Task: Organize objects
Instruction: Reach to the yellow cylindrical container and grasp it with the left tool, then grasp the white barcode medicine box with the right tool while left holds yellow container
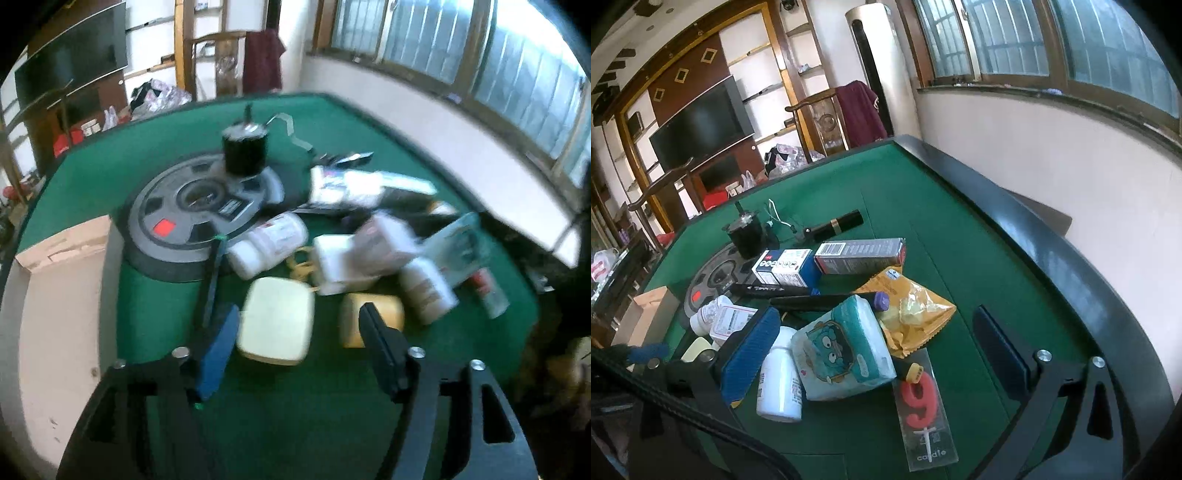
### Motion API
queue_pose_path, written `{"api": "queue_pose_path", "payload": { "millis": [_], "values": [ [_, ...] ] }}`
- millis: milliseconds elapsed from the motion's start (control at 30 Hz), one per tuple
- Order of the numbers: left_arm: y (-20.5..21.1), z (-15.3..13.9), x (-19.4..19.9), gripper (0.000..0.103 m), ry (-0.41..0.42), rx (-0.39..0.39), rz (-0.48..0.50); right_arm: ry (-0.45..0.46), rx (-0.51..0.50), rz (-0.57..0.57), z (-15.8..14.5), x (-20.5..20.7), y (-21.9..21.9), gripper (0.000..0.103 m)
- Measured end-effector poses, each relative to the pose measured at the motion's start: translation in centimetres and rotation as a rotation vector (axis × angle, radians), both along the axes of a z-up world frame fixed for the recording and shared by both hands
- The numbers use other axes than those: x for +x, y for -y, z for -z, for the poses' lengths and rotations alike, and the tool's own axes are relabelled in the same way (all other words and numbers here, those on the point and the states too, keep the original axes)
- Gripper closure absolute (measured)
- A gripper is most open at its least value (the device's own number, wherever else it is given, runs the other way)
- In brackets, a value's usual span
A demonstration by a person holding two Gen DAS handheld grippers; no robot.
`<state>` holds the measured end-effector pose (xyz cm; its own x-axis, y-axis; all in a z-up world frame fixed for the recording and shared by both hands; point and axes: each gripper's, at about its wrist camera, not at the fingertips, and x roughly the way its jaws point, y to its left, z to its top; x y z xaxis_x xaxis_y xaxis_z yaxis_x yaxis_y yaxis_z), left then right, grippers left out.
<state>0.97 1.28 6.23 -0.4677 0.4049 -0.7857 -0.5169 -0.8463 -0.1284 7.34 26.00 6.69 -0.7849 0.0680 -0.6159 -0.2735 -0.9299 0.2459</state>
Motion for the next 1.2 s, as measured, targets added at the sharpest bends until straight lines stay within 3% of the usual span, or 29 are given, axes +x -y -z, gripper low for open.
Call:
{"api": "queue_pose_path", "payload": {
  "millis": [100, 233, 467, 567, 667, 833, 1067, 1200],
  "values": [
    [-1.7, 0.2, 0.8, 0.041, 0.006, 0.009, 0.027, 0.007, -0.01, 0.006, 0.1, 0.0, -0.2, 0.0],
    [-4.6, 1.8, 1.2, 0.041, 0.013, -0.057, 0.062, 0.005, -0.01, 0.014, 0.1, 0.2, -0.3, 0.0],
    [-7.2, 2.9, 1.8, 0.041, -0.013, -0.103, 0.07, 0.011, -0.02, 0.014, 0.1, 0.1, -0.6, 0.0],
    [-7.4, 3.1, 1.1, 0.042, 0.011, -0.071, 0.051, 0.008, -0.021, 0.02, 0.0, 0.2, -0.7, 0.0],
    [-7.2, 3.7, 0.6, 0.075, 0.029, -0.062, 0.02, 0.007, -0.023, 0.027, 0.0, 0.3, -0.9, 0.0],
    [-5.7, 3.4, 1.1, 0.075, 0.031, -0.023, -0.033, 0.01, -0.028, 0.038, 0.1, 0.3, -1.1, 0.0],
    [-0.7, -0.8, 4.3, 0.075, -0.026, 0.112, -0.119, -0.046, -0.096, 0.036, -1.1, 2.2, -3.2, 0.0],
    [1.9, -2.4, 5.8, 0.075, -0.073, 0.146, -0.14, 0.03, -0.073, 0.021, -1.9, 3.4, -5.0, 0.0]
  ]
}}
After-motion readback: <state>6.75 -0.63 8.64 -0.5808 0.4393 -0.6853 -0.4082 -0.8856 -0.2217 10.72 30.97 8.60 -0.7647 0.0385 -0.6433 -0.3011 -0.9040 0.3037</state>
